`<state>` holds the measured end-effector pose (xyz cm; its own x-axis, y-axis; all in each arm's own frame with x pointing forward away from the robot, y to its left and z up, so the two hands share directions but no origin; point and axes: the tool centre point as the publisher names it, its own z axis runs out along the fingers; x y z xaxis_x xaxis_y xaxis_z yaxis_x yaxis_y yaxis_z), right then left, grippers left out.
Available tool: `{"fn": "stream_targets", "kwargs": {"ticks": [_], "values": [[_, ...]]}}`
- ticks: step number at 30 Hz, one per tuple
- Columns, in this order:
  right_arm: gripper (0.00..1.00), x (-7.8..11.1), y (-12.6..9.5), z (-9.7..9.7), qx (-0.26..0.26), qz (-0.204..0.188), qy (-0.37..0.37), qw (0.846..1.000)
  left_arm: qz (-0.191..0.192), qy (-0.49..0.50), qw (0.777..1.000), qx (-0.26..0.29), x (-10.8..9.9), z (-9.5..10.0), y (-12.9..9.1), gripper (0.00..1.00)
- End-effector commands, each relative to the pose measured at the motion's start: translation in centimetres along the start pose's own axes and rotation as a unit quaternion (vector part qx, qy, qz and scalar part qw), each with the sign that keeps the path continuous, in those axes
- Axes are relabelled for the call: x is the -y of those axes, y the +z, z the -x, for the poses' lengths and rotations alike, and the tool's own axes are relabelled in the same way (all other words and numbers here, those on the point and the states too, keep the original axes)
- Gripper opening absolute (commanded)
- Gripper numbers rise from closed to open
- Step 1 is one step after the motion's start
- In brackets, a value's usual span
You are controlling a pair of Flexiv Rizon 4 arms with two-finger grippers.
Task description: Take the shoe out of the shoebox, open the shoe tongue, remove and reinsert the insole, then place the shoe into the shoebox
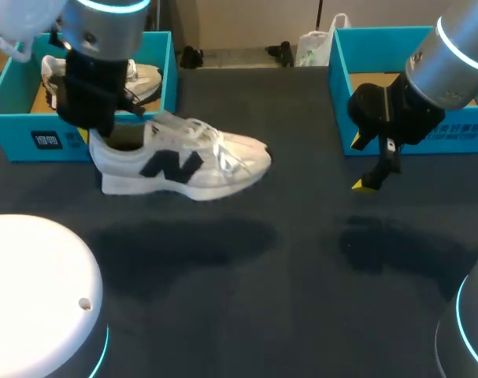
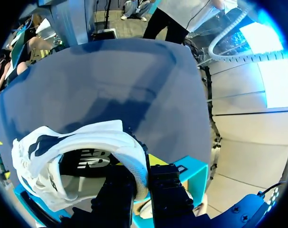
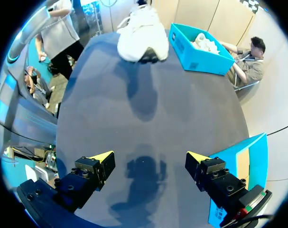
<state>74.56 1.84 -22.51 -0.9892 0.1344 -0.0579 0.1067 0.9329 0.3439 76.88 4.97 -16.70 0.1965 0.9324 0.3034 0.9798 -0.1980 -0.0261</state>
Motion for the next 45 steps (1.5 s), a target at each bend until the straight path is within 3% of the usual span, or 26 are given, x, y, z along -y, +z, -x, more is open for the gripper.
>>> {"fn": "stream_targets", "kwargs": {"ticks": [1,19,28,45], "values": [[1.00,0.0,0.1,0.0,0.001,-0.001,0.001,1.000,0.010,-0.002,1.000,-0.006,1.3,2.0,-0.2,0.00],[1.00,0.0,0.1,0.0,0.001,-0.001,0.001,1.000,0.000,-0.013,1.000,-0.008,3.0,9.7,0.8,0.00],[1.00,0.0,0.1,0.0,0.001,-0.001,0.001,1.000,-0.002,-0.023,1.000,-0.005,2.2,12.6,3.2,0.00],[1.00,0.0,0.1,0.0,0.001,-0.001,0.001,1.000,0.009,-0.029,1.000,0.005,1.2,13.9,9.4,0.00]]}}
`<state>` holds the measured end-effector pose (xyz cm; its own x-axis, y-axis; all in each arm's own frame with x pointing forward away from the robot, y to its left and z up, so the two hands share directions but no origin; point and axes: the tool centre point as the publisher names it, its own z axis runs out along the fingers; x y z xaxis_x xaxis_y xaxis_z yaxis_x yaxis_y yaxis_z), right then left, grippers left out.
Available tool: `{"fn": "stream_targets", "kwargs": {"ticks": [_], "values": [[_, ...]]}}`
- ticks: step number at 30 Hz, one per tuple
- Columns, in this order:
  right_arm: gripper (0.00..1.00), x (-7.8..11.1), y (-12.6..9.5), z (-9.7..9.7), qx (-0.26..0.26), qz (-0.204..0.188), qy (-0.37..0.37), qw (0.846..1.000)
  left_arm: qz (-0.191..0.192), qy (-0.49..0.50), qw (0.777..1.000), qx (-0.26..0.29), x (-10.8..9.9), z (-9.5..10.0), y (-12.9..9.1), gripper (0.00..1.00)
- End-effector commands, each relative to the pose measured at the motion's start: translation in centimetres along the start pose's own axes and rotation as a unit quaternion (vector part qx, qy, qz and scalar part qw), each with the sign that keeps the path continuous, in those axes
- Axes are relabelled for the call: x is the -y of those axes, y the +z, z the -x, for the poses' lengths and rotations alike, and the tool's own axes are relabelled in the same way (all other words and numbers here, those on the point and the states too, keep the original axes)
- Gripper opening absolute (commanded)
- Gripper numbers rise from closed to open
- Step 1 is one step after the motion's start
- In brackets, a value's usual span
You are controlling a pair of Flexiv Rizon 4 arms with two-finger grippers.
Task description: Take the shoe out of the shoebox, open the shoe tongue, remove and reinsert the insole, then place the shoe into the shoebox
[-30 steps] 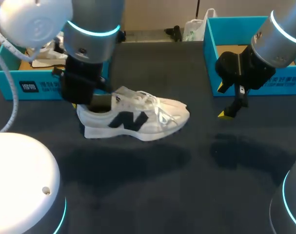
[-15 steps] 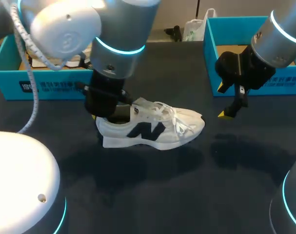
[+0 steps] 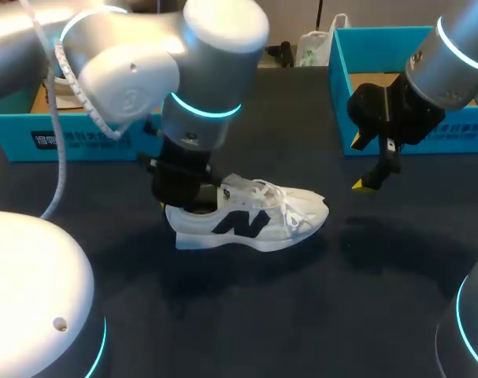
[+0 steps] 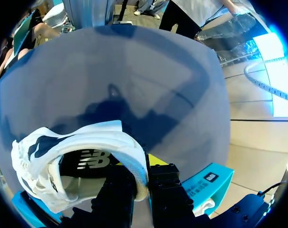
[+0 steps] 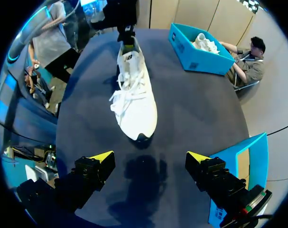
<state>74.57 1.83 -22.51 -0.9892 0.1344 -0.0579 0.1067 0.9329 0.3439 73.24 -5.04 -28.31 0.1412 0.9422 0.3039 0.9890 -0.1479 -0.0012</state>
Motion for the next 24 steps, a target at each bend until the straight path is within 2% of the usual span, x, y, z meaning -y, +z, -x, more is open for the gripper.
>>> {"fn": "stream_targets", "kwargs": {"ticks": [1,12,24], "values": [[1.00,0.0,0.1,0.0,0.001,-0.001,0.001,1.000,0.005,-0.001,1.000,0.005,-0.1,0.3,1.8,0.00],[1.00,0.0,0.1,0.0,0.001,-0.001,0.001,1.000,0.009,0.000,1.000,0.009,0.5,1.0,4.7,0.00],[1.00,0.0,0.1,0.0,0.001,-0.001,0.001,1.000,-0.007,0.001,1.000,-0.008,2.0,1.8,6.9,0.00]]}}
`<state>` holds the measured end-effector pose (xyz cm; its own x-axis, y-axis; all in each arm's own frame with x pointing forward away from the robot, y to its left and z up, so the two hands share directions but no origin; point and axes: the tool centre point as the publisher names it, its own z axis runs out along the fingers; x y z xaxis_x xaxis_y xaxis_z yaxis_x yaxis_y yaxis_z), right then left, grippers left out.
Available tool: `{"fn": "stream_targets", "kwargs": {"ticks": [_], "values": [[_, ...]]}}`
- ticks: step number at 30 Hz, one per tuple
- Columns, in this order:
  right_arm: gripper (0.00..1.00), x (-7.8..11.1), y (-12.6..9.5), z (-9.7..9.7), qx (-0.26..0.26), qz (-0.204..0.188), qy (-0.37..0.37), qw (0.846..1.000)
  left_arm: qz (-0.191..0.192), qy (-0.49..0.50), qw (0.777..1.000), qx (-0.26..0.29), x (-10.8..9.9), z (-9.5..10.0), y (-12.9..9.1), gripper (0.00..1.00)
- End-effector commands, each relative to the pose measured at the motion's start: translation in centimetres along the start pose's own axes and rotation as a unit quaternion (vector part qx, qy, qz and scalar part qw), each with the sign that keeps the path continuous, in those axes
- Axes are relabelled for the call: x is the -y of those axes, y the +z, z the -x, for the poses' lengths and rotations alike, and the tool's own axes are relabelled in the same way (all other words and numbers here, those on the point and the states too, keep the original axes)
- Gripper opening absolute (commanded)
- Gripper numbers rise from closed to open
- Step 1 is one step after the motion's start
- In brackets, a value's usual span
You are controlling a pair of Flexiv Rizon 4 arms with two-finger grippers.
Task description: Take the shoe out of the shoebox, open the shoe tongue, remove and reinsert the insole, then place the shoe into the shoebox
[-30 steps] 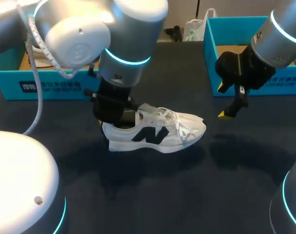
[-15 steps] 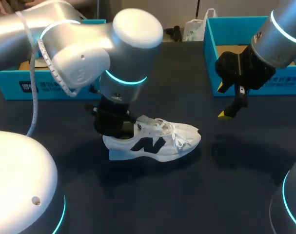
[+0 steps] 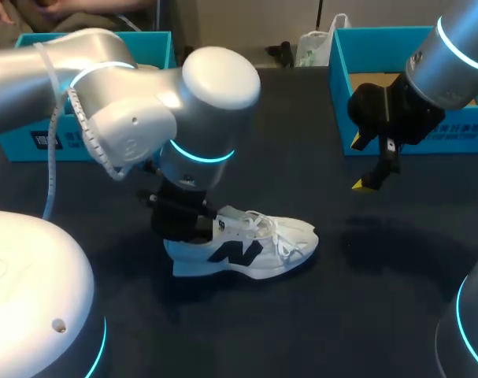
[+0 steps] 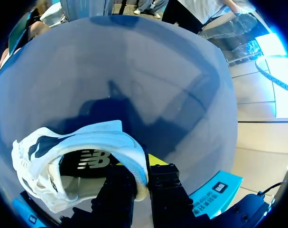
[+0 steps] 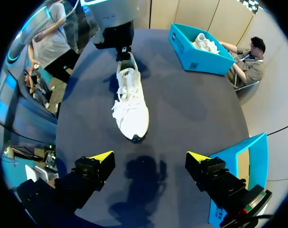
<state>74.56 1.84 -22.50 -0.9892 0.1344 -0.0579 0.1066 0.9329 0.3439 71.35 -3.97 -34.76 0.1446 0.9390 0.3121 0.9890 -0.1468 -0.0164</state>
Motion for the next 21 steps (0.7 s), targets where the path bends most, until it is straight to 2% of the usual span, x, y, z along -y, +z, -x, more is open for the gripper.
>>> {"fn": "stream_targets", "kwargs": {"ticks": [1,9,10,11,15,17,18,21], "values": [[1.00,0.0,0.1,0.0,0.001,-0.001,0.001,1.000,0.001,-0.001,1.000,-0.005,0.0,0.8,0.8,0.00],[1.00,0.0,0.1,0.0,0.001,-0.001,0.001,1.000,-0.007,-0.005,1.000,-0.001,0.0,1.0,1.5,0.00],[1.00,0.0,0.1,0.0,0.001,-0.001,0.001,1.000,-0.007,-0.004,1.000,-0.001,0.0,1.0,1.6,0.08],[1.00,0.0,0.1,0.0,0.001,-0.001,0.001,1.000,-0.007,-0.004,1.000,-0.001,0.0,0.9,1.7,0.30],[1.00,0.0,0.1,0.0,0.001,-0.001,0.001,1.000,-0.012,0.000,1.000,0.005,0.0,0.6,1.4,0.51],[1.00,0.0,0.1,0.0,0.001,-0.001,0.001,1.000,-0.013,-0.002,1.000,0.016,0.1,0.2,0.9,0.84],[1.00,0.0,0.1,0.0,0.001,-0.001,0.001,1.000,-0.014,-0.001,1.000,0.021,0.1,0.1,0.5,0.89],[1.00,0.0,0.1,0.0,0.001,-0.001,0.001,1.000,-0.021,-0.003,0.999,0.035,0.1,-0.4,-0.5,0.86]]}}
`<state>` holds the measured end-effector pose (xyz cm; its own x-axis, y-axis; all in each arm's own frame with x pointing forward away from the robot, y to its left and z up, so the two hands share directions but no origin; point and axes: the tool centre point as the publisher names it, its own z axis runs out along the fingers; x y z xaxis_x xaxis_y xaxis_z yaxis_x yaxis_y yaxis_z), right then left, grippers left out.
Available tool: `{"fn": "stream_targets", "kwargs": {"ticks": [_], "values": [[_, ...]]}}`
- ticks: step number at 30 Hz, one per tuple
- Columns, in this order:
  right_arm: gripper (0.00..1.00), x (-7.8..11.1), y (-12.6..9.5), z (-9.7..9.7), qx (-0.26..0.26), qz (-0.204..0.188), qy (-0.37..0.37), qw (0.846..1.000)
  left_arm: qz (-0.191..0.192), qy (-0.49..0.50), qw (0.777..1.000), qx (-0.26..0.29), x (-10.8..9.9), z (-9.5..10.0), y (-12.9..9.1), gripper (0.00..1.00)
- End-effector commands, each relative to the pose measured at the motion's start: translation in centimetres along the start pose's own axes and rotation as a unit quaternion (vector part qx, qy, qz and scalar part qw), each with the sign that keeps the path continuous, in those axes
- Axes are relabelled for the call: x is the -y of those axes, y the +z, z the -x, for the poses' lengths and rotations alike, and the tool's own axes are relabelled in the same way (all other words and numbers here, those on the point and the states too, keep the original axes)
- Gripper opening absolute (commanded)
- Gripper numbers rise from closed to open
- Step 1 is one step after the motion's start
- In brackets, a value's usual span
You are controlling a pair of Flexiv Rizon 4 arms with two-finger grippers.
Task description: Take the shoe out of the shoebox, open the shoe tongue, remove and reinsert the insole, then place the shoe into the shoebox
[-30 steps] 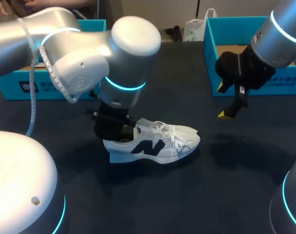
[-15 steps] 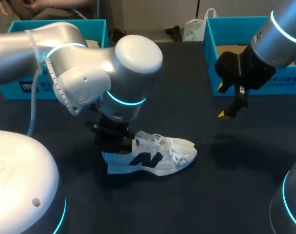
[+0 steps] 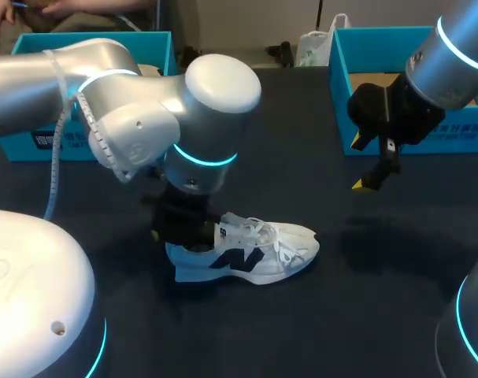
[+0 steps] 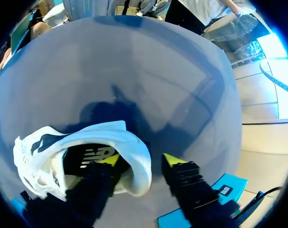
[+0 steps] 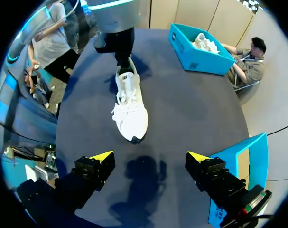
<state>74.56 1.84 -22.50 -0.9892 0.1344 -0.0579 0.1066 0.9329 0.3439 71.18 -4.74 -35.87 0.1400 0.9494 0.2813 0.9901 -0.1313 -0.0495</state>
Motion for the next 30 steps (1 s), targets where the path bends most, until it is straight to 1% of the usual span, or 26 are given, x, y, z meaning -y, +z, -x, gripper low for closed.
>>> {"fn": "stream_targets", "kwargs": {"ticks": [1,2,7,8,10,12,14,17,18,19,20,30], "values": [[1.00,0.0,0.1,0.0,0.001,-0.001,0.001,1.000,-0.006,-0.004,1.000,0.022,0.0,-1.5,-1.7,0.87],[1.00,0.0,0.1,0.0,0.001,-0.001,0.001,1.000,-0.012,-0.006,0.999,0.029,-0.1,-1.6,-2.1,0.89],[1.00,0.0,0.1,0.0,0.001,-0.001,0.001,1.000,-0.030,-0.028,0.998,0.057,-0.6,-2.1,-4.1,0.94],[1.00,0.0,0.1,0.0,0.001,-0.001,0.001,1.000,-0.034,-0.038,0.997,0.062,-0.7,-2.2,-4.5,0.97],[1.00,0.0,0.1,0.0,0.001,-0.001,0.001,1.000,-0.050,-0.053,0.995,0.071,-0.9,-2.3,-5.2,1.00],[1.00,0.0,0.1,0.0,0.001,-0.001,0.001,1.000,-0.062,-0.068,0.993,0.077,-1.0,-2.5,-5.6,1.00],[1.00,0.0,0.1,0.0,0.001,-0.001,0.001,1.000,-0.074,-0.108,0.987,0.091,-1.1,-3.1,-6.2,1.00],[1.00,0.0,0.1,0.0,0.001,-0.001,0.001,1.000,-0.084,-0.127,0.984,0.094,-1.0,-3.7,-6.3,1.00],[1.00,0.0,0.1,0.0,0.001,-0.001,0.001,1.000,-0.085,-0.138,0.982,0.094,-1.0,-3.9,-6.3,1.00],[1.00,0.0,0.1,0.0,0.001,-0.001,0.001,1.000,-0.072,-0.165,0.980,0.086,-0.9,-4.3,-6.3,1.00],[1.00,0.0,0.1,0.0,0.001,-0.001,0.001,1.000,-0.049,-0.180,0.979,0.078,-0.7,-4.7,-6.3,1.00],[1.00,0.0,0.1,0.0,0.001,-0.001,0.001,1.000,-0.049,-0.180,0.979,0.078,-0.7,-4.7,-6.3,1.00]]}}
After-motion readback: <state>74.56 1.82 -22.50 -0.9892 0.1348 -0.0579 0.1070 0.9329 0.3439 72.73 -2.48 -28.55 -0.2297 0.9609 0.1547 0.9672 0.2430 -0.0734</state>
